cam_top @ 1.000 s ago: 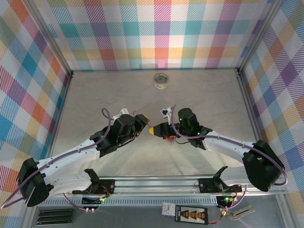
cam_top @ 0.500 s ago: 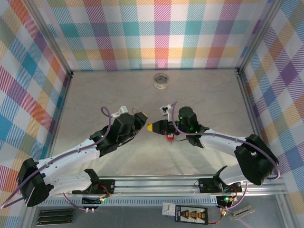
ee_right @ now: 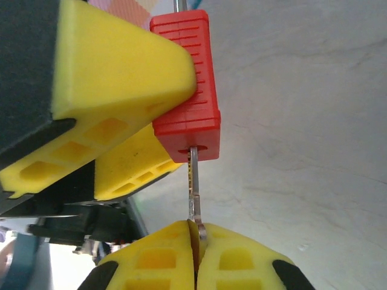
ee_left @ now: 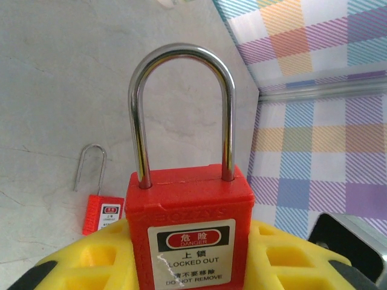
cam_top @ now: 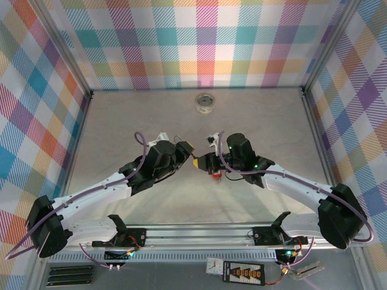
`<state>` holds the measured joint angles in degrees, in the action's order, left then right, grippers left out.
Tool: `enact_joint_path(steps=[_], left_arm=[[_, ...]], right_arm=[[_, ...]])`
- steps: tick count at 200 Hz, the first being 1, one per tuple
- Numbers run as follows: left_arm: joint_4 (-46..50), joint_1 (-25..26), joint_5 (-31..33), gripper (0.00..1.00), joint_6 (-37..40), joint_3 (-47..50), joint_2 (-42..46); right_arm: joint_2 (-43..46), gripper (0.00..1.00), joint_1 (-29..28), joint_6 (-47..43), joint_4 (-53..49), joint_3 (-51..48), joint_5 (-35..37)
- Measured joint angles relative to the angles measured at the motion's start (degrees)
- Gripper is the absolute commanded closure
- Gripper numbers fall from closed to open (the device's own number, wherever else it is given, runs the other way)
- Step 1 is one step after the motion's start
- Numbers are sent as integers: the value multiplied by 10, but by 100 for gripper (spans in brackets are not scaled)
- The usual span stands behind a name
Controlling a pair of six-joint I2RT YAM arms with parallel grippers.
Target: Unlock with the key
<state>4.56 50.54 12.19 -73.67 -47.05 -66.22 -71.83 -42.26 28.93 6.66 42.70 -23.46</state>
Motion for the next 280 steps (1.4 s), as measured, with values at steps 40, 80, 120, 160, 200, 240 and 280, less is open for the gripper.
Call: enact_joint_path(steps=[40,80,120,160,200,240,280], left_arm=[[-1,0,-17,100,1,0,-24],[-26,0,-20,100,21,0,-24],[-99,6,-9,100,34,29,2],[-145,19,15,100,37,59,32],[-160,69,-10,100,30,65,40],[-150,98,-54,100,11,57,19],[-110,98,-51,100,8,48,25]], right_arm=[[0,100,-4,-46,-63,10,33],[0,100,35,-21,-47,9,-31],[0,100,75,51,37,-11,-126],[-1,100,83,112,93,-20,-166],[-11,100,97,155,150,-14,-145],[0,100,96,120,120,-5,-100],[23,100,96,82,91,4,-82]])
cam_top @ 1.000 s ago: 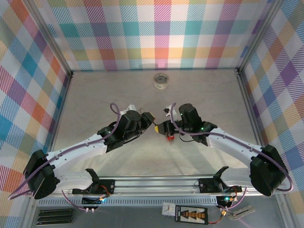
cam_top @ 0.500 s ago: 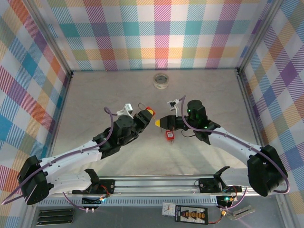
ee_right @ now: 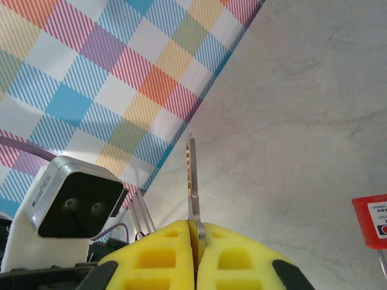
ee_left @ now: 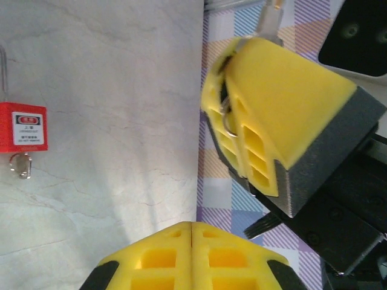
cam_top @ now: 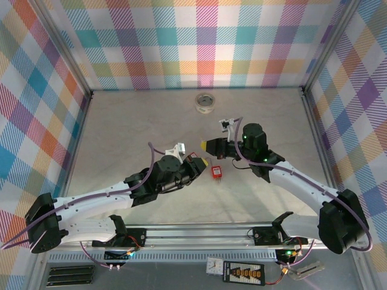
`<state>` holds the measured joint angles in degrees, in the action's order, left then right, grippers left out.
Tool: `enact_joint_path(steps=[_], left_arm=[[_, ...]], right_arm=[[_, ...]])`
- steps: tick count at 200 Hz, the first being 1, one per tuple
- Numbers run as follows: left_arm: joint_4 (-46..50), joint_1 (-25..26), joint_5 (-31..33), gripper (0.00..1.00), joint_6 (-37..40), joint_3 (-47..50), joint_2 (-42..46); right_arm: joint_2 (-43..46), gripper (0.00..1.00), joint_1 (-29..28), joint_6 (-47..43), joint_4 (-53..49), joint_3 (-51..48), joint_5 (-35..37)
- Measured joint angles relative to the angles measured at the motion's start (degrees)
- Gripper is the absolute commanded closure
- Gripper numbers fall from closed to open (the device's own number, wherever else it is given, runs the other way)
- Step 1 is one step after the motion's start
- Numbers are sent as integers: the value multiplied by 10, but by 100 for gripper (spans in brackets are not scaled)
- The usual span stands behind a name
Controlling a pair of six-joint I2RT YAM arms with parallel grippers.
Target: Unlock with the key
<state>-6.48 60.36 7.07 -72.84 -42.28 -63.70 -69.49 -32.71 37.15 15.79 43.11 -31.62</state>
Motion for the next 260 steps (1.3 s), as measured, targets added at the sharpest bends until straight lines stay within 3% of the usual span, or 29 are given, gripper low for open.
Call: enact_joint_path(steps=[17,27,53,72,86,114,175,260], left_arm=[[40,0,13,100,0,-4,22],[72,0,26,93,0,-4,44],[195,-7,76,49,9,-21,110],[275,-47,83,29,28,-51,128],[312,-84,79,22,45,-71,116],[337,-124,40,19,69,-87,29],[351,-158,-60,23,117,-220,-293],[410,-208,-77,24,175,-347,-461]], right_arm=[[7,100,0,-9,-16,0,4],[12,100,0,-15,-31,0,7],[40,100,0,-35,-90,-1,26],[75,100,0,-52,-151,0,48],[102,100,0,-65,-197,0,64],[151,100,0,-83,-278,-1,87],[236,100,0,-94,-363,-37,101],[291,100,0,-96,-380,-87,84]])
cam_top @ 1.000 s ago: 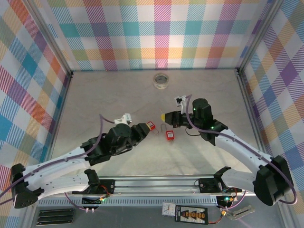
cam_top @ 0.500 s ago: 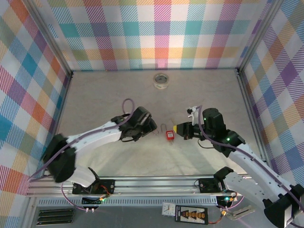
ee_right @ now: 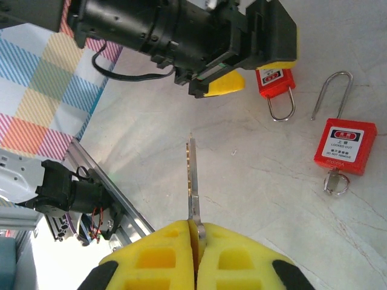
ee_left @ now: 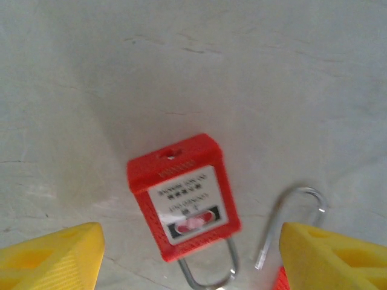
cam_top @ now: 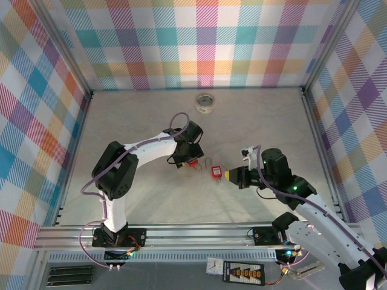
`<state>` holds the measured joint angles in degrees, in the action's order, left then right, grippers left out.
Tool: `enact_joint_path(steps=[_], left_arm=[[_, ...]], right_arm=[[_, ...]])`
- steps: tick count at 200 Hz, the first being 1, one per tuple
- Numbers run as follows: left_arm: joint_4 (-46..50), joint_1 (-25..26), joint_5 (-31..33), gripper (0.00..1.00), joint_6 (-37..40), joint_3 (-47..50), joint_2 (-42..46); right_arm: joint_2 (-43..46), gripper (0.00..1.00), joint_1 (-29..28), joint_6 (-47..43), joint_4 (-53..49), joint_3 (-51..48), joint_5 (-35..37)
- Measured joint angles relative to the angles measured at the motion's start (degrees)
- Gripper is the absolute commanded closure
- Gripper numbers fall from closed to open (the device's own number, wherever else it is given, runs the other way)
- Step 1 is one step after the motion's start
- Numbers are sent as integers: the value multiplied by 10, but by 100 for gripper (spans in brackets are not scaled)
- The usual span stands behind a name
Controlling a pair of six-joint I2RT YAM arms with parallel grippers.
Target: Unlock with the key
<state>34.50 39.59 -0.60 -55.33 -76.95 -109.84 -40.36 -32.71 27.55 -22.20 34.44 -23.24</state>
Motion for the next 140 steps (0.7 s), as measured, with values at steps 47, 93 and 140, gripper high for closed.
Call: enact_joint_path(steps=[47,93,140], left_arm=[[19,-4,1,24,16,-9,-30],[51,-6,4,26,27,-61,-62],[65,-7,5,46,53,-86,-80]], right_arm=[[1,100,0,0,1,-4,-12],[0,100,0,0,2,-10,-18],[0,100,0,0,3,-14,-19]])
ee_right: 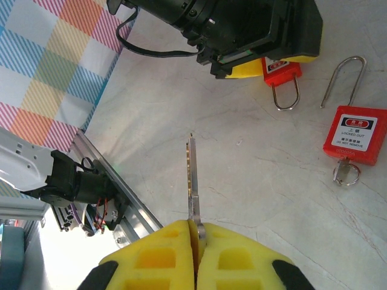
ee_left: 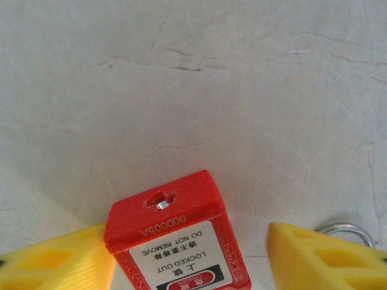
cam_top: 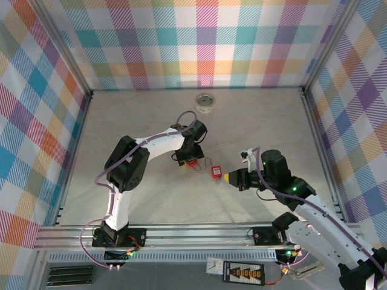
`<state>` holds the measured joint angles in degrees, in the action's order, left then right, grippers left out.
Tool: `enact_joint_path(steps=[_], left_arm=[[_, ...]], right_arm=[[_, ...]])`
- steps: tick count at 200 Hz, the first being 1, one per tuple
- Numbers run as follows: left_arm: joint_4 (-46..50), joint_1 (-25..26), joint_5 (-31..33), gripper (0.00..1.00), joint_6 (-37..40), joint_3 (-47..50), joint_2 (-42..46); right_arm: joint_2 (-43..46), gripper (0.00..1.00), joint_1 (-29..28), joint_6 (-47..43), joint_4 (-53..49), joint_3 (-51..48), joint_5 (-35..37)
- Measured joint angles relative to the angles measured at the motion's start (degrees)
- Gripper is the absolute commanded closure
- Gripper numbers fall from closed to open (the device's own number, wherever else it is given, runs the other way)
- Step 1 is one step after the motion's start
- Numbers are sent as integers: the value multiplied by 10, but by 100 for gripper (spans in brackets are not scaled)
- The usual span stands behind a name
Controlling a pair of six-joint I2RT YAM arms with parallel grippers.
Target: Unlock with the key
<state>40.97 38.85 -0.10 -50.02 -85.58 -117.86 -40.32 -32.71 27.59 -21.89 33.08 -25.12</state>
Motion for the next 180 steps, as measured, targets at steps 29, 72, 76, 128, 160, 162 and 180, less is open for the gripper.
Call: enact_joint_path(steps=[29,72,76,128,160,162,180], left_arm=[[16,0,1,55,30,-5,-6],[26,0,-7,73,97,-9,-6],[24,1,-9,74,107,-6,-4],[5,38,-22,85,282,107,121],[-27,94,-1,88,424,177,311],[-32,97,0,88,436,182,325],[-64,118,8,90,513,224,427]], right_arm=[[-1,100,0,0,0,-10,0],[-8,100,0,0,0,-10,0],[-10,100,0,0,0,-10,0],[-63,100,1,-22,-48,26,-40],[-67,100,4,-44,-102,86,-86],[-67,100,4,-45,-105,89,-89],[-68,100,4,-49,-134,110,-112]])
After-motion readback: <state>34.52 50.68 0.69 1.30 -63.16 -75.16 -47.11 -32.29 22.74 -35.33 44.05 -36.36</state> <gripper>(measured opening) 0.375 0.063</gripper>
